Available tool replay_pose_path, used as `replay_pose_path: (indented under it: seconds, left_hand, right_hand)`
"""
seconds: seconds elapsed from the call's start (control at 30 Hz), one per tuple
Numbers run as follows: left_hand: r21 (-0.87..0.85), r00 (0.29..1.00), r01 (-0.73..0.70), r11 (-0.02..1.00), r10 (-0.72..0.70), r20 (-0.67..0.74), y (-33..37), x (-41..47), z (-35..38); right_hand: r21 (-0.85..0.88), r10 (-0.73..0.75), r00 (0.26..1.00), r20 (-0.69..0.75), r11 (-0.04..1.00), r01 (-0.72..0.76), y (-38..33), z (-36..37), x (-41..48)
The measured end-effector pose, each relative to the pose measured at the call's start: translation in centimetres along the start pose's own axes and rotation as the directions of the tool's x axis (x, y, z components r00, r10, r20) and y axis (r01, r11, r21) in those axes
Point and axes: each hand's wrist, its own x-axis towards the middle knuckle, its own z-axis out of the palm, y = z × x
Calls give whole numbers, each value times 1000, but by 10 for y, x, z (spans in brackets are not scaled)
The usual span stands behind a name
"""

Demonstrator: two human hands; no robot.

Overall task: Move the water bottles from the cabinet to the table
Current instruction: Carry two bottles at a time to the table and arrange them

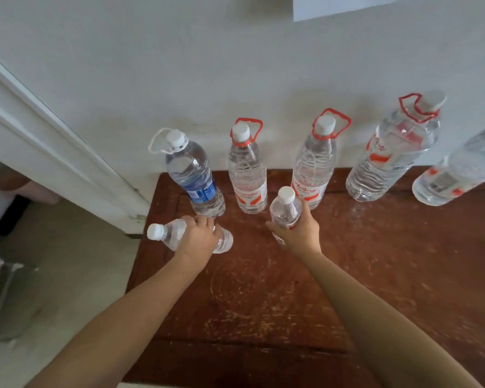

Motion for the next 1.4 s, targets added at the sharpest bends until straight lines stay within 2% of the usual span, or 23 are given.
replay_pose_path:
  seconds: [0.27,0.43,0.53,0.6,0.67,0.73,0.8,0.83,0.87,0.9,0.93,0.97,1.0,1.07,1.13,1.27,1.4]
  left_hand:
    - [190,984,-92,977,118,-131,13,22,-1]
    - [159,977,-91,983,119,-176,18,11,9]
    - [28,991,-49,998,52,-120,11,8,9]
    - [-175,995,4,985,-21,-96,3,8,9]
    - [-385,993,26,923,-69,-99,-3,5,12]
    - [-572,988,64,818,-133,-79,-6,0,17]
    - [-765,980,160,624,-197,44,-10,-3,24]
    - [-858,969,223,462,-204,142,-12,-5,28]
    - [-927,949,299,225,-175,263,-11,-5,33]
    - [-925,919,373,-73,-107,379,-11,-5,37]
    - [-830,881,443,-338,-5,473,-10,-5,41]
    - [-693,844,505,-514,125,522,-7,-5,44]
    - [-566,818,546,-618,249,518,-6,-7,42]
    - [-357,788,587,-727,411,460,-3,-9,34]
    - [-142,759,595,-791,495,423,0,-10,24]
    - [198,725,569,-798,601,337,9,-2,6]
    - [373,725,524,-766,631,275,14,20,5]
  right_hand:
    - [-39,89,995,-35,995,-91,4,-1,-8]
    - [-21,112,992,-64,993,-113,2,5,-12]
    - [-13,146,987,-67,989,-147,-1,6,-14]
    - [-16,146,987,-71,989,-147,-3,7,-15]
    - [-11,145,987,-72,989,-146,-3,8,-17]
    - [2,155,985,-80,988,-156,-6,9,-19]
    - [18,165,982,-90,986,-164,-7,10,-20]
    - [22,167,982,-90,986,-166,-7,10,-20]
    - [21,168,982,-89,986,-167,-7,10,-21]
    - [19,169,982,-89,986,-168,-7,10,-21]
    - [18,171,981,-91,985,-170,-7,11,-20]
    - [16,172,981,-92,985,-171,-8,11,-21]
    - [16,173,981,-94,985,-172,-8,12,-21]
    - [14,173,980,-98,985,-173,-7,13,-21]
    - [10,179,978,-102,984,-179,-5,13,-21]
    - [-3,196,975,-102,980,-198,-3,13,-20]
    - [-13,200,974,-103,979,-202,-2,13,-19]
